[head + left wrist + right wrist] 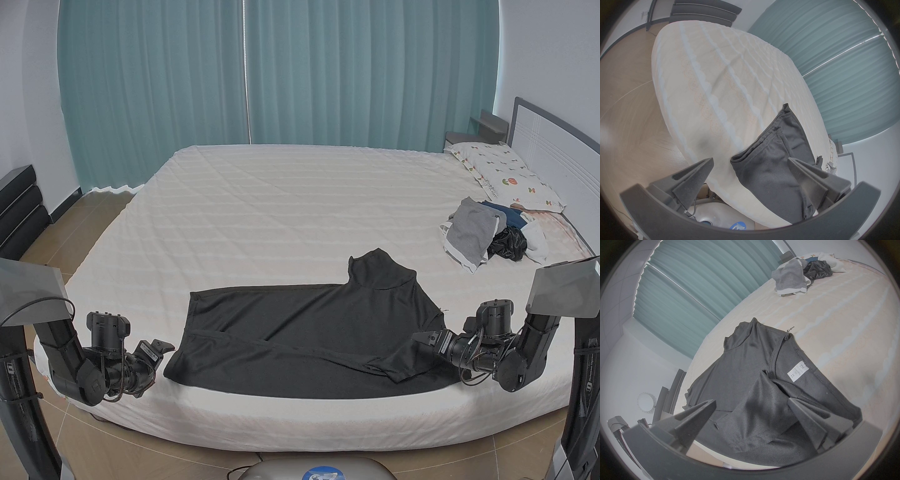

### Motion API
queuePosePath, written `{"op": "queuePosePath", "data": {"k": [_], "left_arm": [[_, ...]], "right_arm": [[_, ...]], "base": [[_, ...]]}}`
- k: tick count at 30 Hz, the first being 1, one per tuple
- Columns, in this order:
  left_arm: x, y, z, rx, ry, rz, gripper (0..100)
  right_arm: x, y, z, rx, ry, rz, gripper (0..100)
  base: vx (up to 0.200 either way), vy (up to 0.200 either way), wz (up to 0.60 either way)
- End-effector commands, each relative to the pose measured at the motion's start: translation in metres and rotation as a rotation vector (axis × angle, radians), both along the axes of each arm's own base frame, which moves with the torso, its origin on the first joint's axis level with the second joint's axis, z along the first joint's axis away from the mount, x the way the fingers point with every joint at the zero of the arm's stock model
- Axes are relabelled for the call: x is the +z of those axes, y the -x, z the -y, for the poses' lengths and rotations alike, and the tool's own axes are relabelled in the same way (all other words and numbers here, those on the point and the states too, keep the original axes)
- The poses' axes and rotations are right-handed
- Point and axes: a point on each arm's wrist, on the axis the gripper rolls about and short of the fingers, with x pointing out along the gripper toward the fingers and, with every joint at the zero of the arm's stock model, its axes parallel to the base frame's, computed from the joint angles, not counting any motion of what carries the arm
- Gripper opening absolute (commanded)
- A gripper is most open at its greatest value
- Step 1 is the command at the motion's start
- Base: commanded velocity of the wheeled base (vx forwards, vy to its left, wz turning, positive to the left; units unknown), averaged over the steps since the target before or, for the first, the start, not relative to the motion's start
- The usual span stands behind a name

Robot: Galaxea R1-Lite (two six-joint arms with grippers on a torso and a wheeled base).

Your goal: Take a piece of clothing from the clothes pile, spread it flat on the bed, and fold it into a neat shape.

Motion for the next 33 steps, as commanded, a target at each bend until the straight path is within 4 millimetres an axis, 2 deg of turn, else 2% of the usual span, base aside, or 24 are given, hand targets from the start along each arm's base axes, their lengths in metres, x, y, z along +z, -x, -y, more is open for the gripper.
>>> {"op": "queuePosePath", "data": {"k": [1, 15, 26, 27, 33], "left_arm": [[-0.001, 0.000, 0.000, 0.000, 0.000, -0.003, 100], [-0.001, 0.000, 0.000, -0.001, -0.001, -0.002, 100], [-0.001, 0.000, 0.000, 0.000, 0.000, -0.002, 100], [-0.001, 0.000, 0.000, 0.000, 0.000, -0.003, 100], [-0.001, 0.000, 0.000, 0.000, 0.000, -0.003, 100]], "right_arm": [[-0.005, -0.005, -0.001, 0.002, 0.000, -0.006, 0], [0.005, -0.006, 0.022, -0.075, 0.001, 0.007, 0], [0.010, -0.005, 0.027, -0.090, -0.010, 0.010, 0], [0.009, -0.006, 0.025, -0.084, -0.011, 0.007, 100], [0.008, -0.012, 0.019, -0.054, -0.020, 0.012, 100]], "base": [[0.000, 0.000, 0.00], [0.000, 0.000, 0.00], [0.000, 0.000, 0.00], [0.000, 0.000, 0.00], [0.000, 0.000, 0.00]]}}
